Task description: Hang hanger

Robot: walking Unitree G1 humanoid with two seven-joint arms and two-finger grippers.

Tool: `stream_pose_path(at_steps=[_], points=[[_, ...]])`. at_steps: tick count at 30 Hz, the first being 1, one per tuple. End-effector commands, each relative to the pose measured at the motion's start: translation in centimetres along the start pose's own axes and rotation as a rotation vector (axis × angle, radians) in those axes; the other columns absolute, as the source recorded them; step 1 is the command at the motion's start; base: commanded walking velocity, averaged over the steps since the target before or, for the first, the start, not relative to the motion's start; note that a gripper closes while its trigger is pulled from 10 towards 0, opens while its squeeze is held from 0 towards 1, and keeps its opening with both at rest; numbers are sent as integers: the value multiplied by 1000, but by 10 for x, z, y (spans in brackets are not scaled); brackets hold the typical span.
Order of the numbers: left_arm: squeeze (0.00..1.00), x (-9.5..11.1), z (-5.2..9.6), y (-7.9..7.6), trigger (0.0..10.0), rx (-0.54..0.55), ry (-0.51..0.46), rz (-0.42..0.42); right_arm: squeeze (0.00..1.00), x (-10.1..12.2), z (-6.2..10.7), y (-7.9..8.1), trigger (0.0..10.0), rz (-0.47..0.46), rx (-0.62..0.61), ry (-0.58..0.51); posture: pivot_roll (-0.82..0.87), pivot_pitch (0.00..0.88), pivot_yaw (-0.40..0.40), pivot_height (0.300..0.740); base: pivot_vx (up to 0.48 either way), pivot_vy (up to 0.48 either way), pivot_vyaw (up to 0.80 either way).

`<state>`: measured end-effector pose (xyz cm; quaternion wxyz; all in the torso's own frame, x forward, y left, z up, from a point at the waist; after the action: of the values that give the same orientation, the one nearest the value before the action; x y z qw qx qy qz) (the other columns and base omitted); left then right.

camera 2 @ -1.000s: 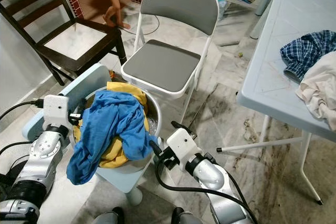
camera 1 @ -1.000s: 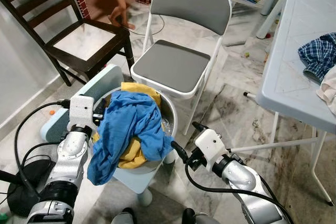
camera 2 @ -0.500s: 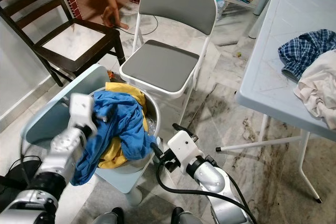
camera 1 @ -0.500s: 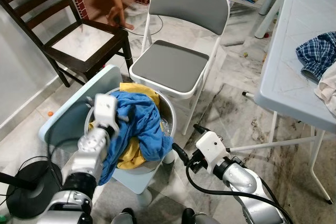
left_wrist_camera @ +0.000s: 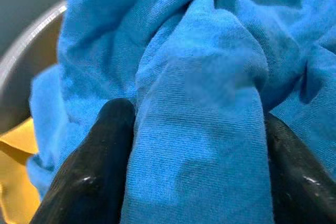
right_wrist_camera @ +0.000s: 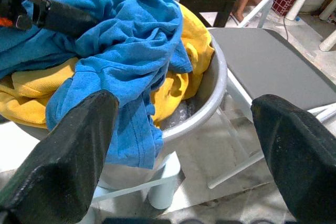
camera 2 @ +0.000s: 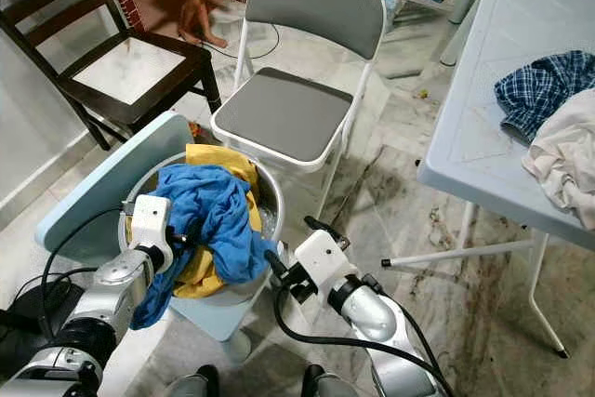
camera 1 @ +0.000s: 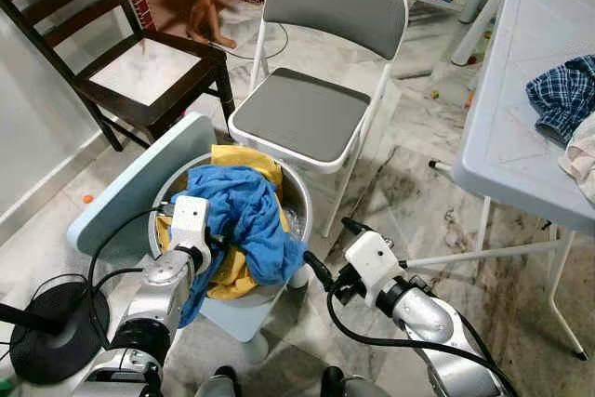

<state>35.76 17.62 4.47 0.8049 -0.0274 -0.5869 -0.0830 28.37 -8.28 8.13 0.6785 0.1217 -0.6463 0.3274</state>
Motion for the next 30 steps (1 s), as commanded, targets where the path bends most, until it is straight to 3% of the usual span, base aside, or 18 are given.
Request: stream_pose_path(at_steps=[1, 13, 30], points=[[0, -8, 5, 5, 0, 24, 11, -11, 0, -2, 1, 1, 10000, 3, 2, 13, 127, 242, -13, 740, 0, 0, 0], [0, -3, 6, 1, 0, 39, -26, -29, 0, -2, -1, -1, 10000, 6, -4, 11, 129, 239, -12, 740, 0, 0, 0], [0, 10, 3, 11, 0, 104, -70, -66, 0, 0, -2, -3, 10000, 10, -22, 6, 125, 229, -2, 740, 0, 0, 0]])
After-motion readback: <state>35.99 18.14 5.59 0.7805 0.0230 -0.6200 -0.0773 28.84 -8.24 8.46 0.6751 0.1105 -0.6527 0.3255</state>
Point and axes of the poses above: a point about 5 cm out from each wrist's last joint towards the gripper, its own z axis pointing back from the gripper into the wrist, its own x axis along the axis of the wrist's last joint, y = z × x, the point moved 3 cm from there along -z, pointing out of the wrist towards the gripper, and after that the axes turned 2 degrees about -z, right-handed, at the moved point
